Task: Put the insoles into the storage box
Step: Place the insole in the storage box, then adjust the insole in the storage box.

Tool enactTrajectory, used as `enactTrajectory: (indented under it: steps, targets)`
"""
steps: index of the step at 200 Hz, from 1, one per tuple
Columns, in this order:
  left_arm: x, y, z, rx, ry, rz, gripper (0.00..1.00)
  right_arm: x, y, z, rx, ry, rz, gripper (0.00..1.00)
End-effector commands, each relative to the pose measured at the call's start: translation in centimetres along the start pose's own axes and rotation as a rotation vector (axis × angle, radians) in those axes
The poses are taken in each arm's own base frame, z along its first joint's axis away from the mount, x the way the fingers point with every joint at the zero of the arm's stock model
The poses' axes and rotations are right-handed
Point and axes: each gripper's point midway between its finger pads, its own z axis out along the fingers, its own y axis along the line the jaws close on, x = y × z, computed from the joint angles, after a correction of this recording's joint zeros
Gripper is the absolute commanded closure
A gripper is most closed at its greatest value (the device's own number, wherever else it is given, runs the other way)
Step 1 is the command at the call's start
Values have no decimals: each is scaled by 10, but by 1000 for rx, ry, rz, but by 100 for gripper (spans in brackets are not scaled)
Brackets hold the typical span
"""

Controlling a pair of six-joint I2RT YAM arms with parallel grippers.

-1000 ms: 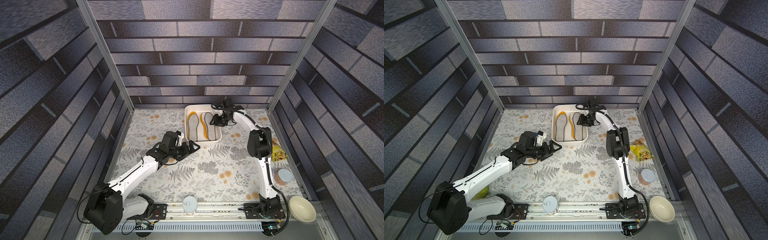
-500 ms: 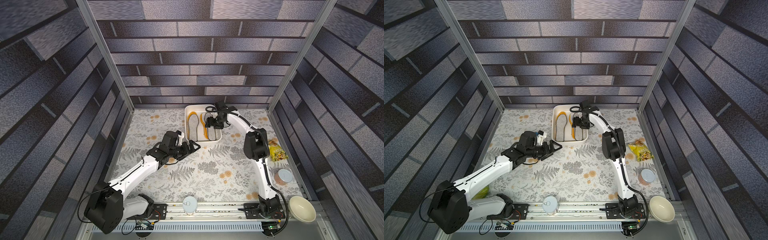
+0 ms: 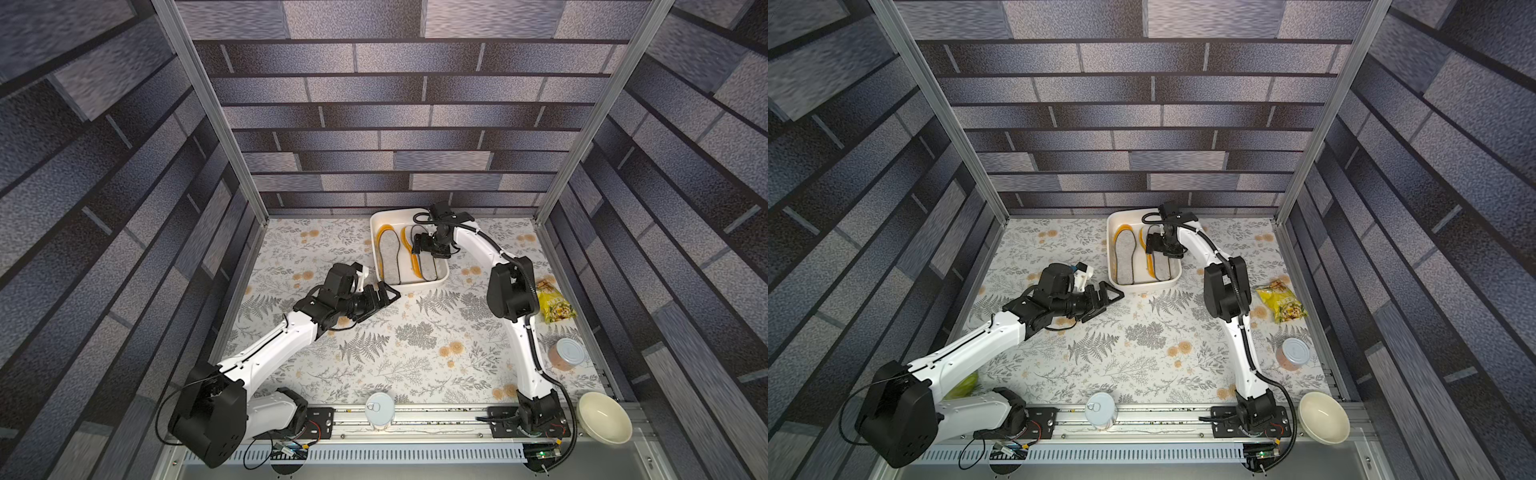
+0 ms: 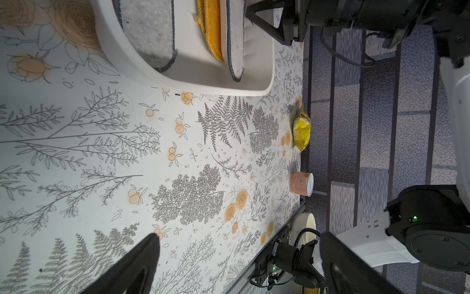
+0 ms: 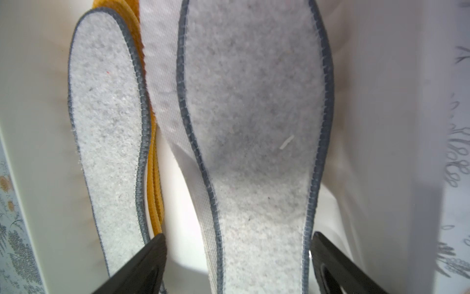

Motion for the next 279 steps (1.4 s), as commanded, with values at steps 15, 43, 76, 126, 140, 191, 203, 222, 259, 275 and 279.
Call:
enactTrajectory:
  steps: [15, 43, 76, 126, 140, 191, 203, 222, 259, 275, 279]
  targets:
    - [1, -1, -5, 15, -4, 3, 0, -3, -3, -1, 51, -14, 30, 10]
    - [1, 0, -5, 15, -5, 2, 0, -4, -5, 2, 59, -13, 28, 9]
    - [1, 0, -5, 15, -5, 1, 0, -1, -6, 11, 75, 4, 14, 9]
    - [1, 1, -6, 13, -8, 1, 0, 1, -4, 21, 87, 14, 7, 8]
    - [1, 1, -6, 13, -9, 0, 0, 0, -2, 22, 93, 10, 5, 8]
    - [0, 2, -6, 12, -7, -2, 0, -2, 0, 19, 113, -6, -23, 8]
    - [0, 2, -5, 13, -7, -2, 0, -4, 0, 16, 112, -11, -29, 8]
    - [0, 2, -5, 15, -7, -4, 0, -6, 4, 13, 94, -24, -43, 10]
    - [0, 2, -6, 16, -10, -4, 0, -11, 10, 5, 79, -62, -62, 18]
    - [0, 2, -6, 17, -10, -4, 0, -11, 12, 3, 70, -68, -64, 19]
    - [0, 2, -6, 16, -10, -3, 0, -11, 12, 4, 67, -66, -64, 20]
